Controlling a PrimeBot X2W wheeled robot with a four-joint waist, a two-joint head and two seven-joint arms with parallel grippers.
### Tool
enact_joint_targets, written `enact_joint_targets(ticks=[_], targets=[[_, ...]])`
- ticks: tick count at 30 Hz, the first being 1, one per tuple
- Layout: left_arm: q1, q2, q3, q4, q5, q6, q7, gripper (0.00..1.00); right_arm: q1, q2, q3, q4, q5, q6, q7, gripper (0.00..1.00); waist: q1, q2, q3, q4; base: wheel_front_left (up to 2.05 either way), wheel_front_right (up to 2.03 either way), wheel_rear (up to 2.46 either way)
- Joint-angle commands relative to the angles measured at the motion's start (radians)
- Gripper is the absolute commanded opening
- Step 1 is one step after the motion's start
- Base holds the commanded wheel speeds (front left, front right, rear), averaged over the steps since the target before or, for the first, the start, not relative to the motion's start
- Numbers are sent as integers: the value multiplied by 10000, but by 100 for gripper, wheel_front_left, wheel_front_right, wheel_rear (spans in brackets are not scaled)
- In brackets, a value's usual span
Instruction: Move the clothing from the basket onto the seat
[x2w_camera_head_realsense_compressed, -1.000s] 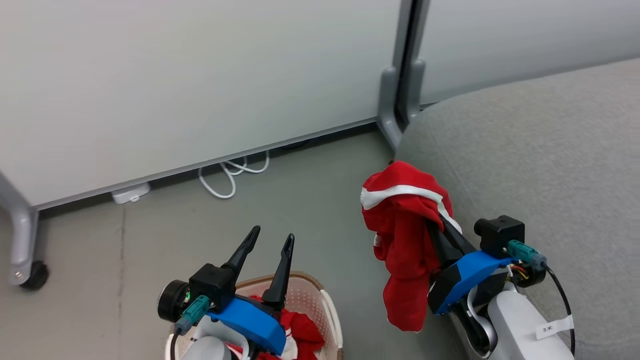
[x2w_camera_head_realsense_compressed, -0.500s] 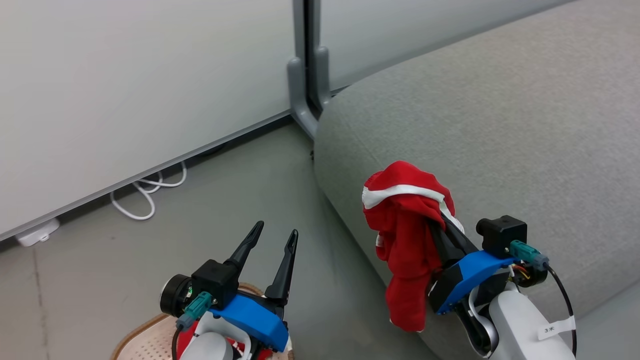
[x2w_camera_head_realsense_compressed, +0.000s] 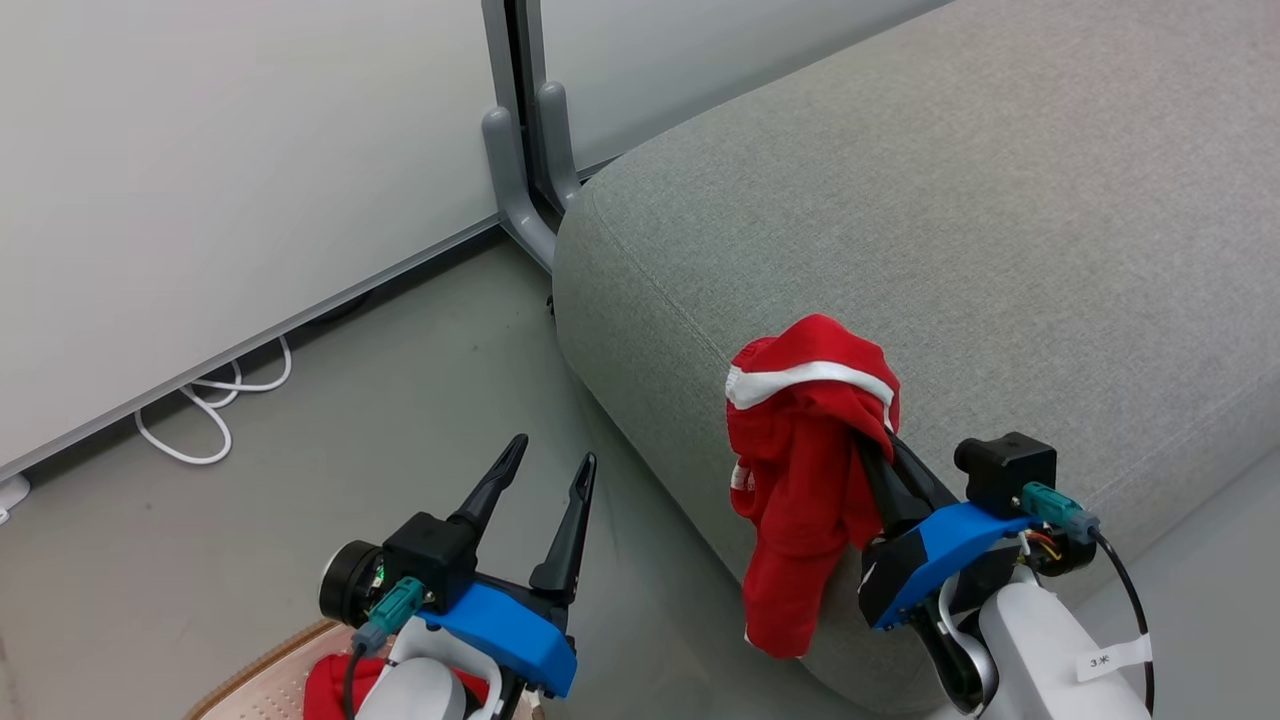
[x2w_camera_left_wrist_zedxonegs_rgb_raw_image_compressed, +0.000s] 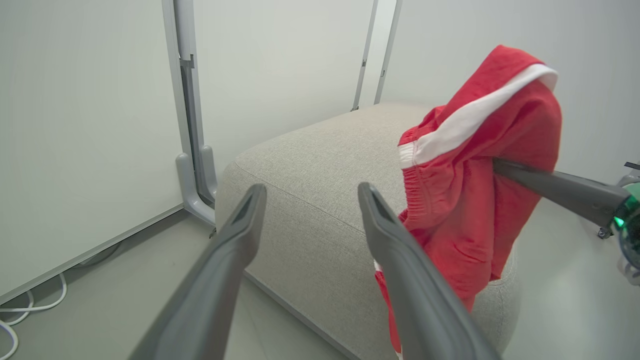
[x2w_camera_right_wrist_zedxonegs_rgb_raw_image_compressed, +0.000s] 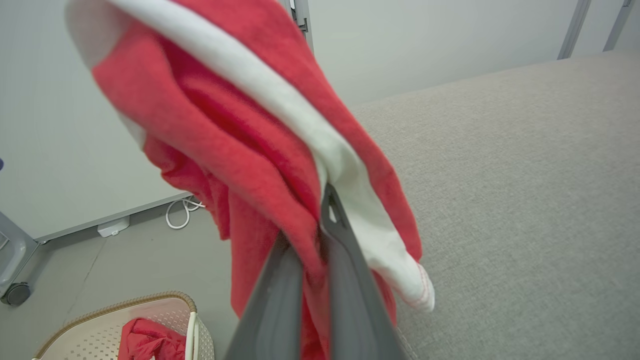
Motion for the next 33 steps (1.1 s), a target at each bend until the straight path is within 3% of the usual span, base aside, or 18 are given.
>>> enact_joint_targets(ticks=[1, 11, 16, 26, 33], targets=[[-114, 54, -45, -24, 20, -27, -27, 100, 95, -23, 0, -19, 69, 5, -68, 0, 0, 0, -8, -12, 0, 0, 0], [-233, 128, -77, -90, 83, -27, -27, 100, -772, -27, -283, -122, -297, 5, 193, 0, 0, 0, 309, 57, 0, 0, 0], [-492, 234, -184, -198, 178, -27, -27, 100, -1894, -424, -867, -230, -422, 5, 445, 0, 0, 0, 828, 259, 0, 0, 0], [-1548, 836, -694, -682, 362, -27, -27, 100, -4507, -1923, -3065, -349, -56, 5, 731, 0, 0, 0, 2755, 1118, 0, 0, 0], [-2477, 1307, -1137, -1257, 577, -27, -27, 100, -5613, -2939, -5001, -63, -399, 5, 302, 0, 0, 0, 4348, 1923, 0, 0, 0]])
